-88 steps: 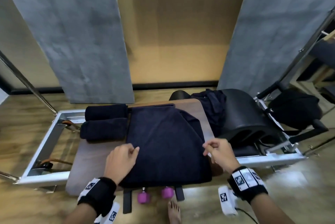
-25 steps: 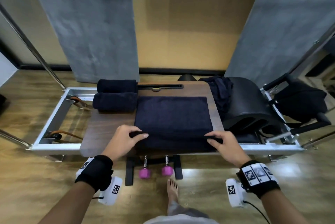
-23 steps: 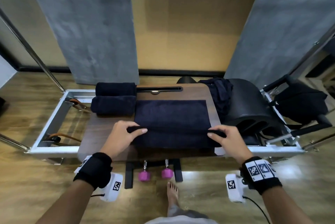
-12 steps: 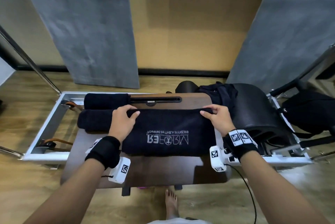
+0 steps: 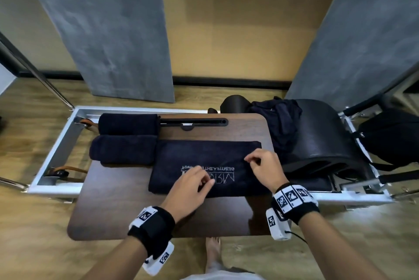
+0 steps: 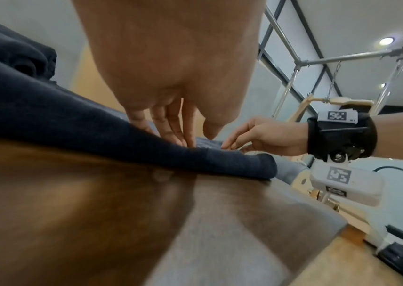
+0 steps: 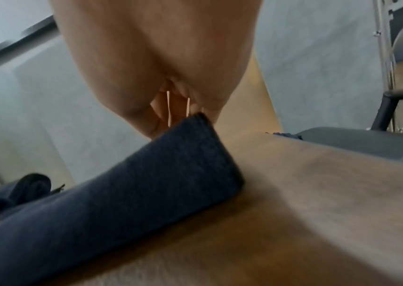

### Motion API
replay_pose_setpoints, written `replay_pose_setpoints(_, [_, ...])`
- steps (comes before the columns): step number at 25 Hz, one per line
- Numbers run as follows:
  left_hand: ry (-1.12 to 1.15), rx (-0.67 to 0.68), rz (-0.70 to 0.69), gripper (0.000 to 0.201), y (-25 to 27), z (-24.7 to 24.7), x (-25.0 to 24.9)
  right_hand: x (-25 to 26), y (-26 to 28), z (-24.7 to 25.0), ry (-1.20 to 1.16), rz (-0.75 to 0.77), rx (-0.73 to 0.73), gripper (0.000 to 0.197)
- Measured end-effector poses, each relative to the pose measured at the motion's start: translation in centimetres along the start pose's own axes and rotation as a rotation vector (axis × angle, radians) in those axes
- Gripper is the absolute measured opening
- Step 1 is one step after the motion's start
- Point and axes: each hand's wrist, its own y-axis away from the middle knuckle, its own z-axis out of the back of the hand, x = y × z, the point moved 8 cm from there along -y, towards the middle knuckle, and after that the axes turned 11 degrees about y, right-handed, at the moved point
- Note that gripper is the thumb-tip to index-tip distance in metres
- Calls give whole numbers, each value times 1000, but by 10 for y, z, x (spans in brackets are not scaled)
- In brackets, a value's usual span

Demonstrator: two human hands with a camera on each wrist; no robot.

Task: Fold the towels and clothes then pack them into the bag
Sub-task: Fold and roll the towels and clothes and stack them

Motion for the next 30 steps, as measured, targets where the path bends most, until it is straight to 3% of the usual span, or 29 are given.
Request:
replay_pose_setpoints(5, [-348,0,-48,18,4,-2,3,7,64,-7,235,22,3,22])
replay_pose_setpoints(9, [-402,66,32,46,9,-6,6,49,132,-48,180,234,201,23])
replay_pose_setpoints(11, [-397,125,2,56,23,-16,-1,62,152,-63,117,294,248,25])
replay_pose_setpoints(17, [-399,185,-137,75,111,-47,-8,66,187,-67,117,359,45,30])
replay_pose_setpoints(19, [-442,211,-161,85,134,-53,-4,65,198,-72,192,358,34,44])
replay_pose_setpoints(23, [-448,236,-123,87,147,-50,1,72,217,-84,431,341,38,62])
replay_pose_setpoints(25, [-359,198,-111,75,144,-43,-6,77,219,-83,504,317,16,66])
replay_pose_setpoints(28, [-240,168,-139,52,143,-37,-11,82,219,-74,502,303,-9,57])
replay_pose_setpoints(30, [-171,145,-155,49,144,-32,-10,86,219,-67,456,330,-29,46])
